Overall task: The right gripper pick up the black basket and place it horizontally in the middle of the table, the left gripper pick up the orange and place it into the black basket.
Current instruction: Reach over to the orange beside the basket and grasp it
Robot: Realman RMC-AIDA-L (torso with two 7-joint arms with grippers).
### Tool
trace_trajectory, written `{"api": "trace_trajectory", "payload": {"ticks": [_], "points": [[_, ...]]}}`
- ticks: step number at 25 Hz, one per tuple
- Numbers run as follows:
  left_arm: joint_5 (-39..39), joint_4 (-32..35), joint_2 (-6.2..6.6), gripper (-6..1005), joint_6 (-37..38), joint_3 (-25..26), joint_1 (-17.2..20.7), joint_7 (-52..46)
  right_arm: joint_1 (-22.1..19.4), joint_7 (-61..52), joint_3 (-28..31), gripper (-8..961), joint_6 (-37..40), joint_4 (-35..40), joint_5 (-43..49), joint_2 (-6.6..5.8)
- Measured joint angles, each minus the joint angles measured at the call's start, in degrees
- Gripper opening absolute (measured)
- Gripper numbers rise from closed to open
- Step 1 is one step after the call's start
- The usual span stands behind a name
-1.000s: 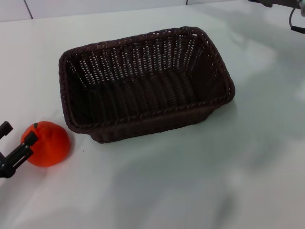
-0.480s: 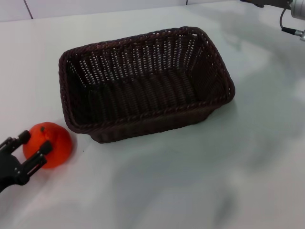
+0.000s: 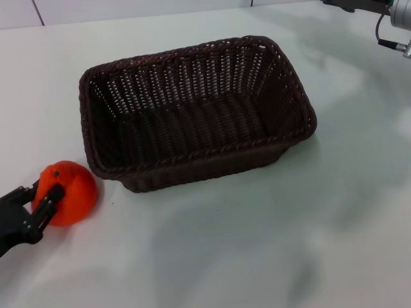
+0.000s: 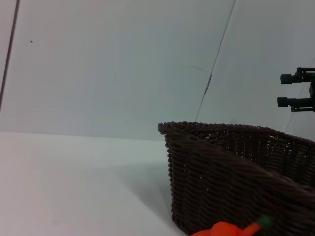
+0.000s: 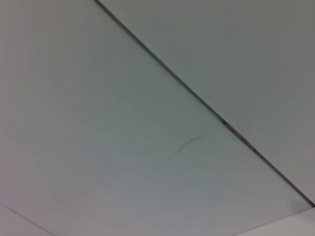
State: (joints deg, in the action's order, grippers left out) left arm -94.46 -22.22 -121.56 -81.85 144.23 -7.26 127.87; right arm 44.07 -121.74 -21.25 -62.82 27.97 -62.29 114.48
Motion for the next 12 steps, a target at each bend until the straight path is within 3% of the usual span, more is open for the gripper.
{"api": "trace_trajectory", "payload": {"ticks": [5,12], "points": [[0.11,0.04,-0.03,288,-0.86,1.9,-0.33,-1.21,-0.21,0.03,0.04,725,0.12,-0.09,-0.59,0.23],[0.17,0.56,-1.27,229,-3.61,11.28,-0.75,-1.53,-0.99,0.5,0.14,724,0.26,-0.11,-2.4,0.31]]}}
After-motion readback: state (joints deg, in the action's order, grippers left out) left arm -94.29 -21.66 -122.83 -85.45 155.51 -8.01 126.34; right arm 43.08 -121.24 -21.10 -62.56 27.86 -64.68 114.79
